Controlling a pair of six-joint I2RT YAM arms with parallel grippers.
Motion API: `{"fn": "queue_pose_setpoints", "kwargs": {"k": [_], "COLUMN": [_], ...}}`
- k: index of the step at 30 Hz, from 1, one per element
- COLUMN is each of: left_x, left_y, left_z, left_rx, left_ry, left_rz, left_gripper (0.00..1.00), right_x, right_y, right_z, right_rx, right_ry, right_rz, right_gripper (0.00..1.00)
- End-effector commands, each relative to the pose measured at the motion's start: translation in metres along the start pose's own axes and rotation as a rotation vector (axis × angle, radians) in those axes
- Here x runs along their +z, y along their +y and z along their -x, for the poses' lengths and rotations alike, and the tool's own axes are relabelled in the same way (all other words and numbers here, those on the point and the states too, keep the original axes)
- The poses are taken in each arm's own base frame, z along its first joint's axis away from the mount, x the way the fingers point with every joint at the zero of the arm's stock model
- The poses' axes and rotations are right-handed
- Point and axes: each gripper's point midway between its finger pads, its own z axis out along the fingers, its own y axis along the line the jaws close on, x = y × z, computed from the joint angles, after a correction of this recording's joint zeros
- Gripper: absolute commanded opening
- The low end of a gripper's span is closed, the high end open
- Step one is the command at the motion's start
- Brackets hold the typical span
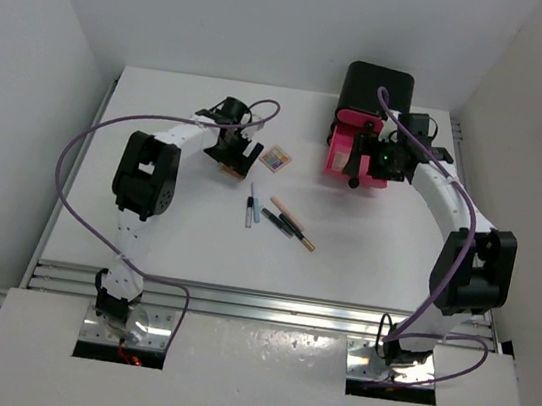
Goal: Organize the makeup
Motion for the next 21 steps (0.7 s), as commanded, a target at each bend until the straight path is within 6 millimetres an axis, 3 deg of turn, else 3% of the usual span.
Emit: {"fn": "queue_pose_setpoints", "kwargs": {"k": [1,5,7,9,10,14,16,18,21], "left_x": [0.010,0.018,0.022,0.021,0.021,0.020,0.020,0.009,-0.002], "left_y": [-0.014,-0.017,-0.017,-0.019,-0.019,-0.022,-0.024,-0.024,-0.027], "left_z": [-0.017,-0.027,-0.030,-0.032,-0.032,-0.034,-0.034,-0.016,0.001], "left_rx": [-0.009,-0.012,-0.002,-0.003,-0.003,-0.004,-0.005,0.009,0.053], "left_ry": [0.050,0.082,0.090,0.098,0.098,0.105,0.103,0.056,0.005], "left_rz": [-0.027,-0.044,-0.045,-0.056,-0.056,-0.075,-0.086,-0.094,-0.121], "left_gripper": [1.00,0.96,0.88,0.78,0.65,0.41,0.35,0.26,0.25], "right_x": [-0.017,-0.019,-0.021,-0.023,-0.023,-0.024,-0.025,-0.025,-0.029], "right_y": [0.004,0.002,0.002,0.001,0.000,-0.001,-0.002,-0.001,-0.001], "right_z": [0.012,0.012,0.012,0.013,0.011,0.007,0.007,0.005,0.006], "right_rx": [-0.026,-0.032,-0.038,-0.035,-0.037,-0.034,-0.034,-0.033,-0.026], "right_ry": [-0.052,-0.056,-0.061,-0.067,-0.065,-0.063,-0.065,-0.063,-0.071], "right_rz": [-0.006,-0.020,-0.024,-0.031,-0.035,-0.041,-0.045,-0.044,-0.044], "right_gripper": [1.00,1.00,1.00,1.00,1.00,1.00,1.00,1.00,1.00]}}
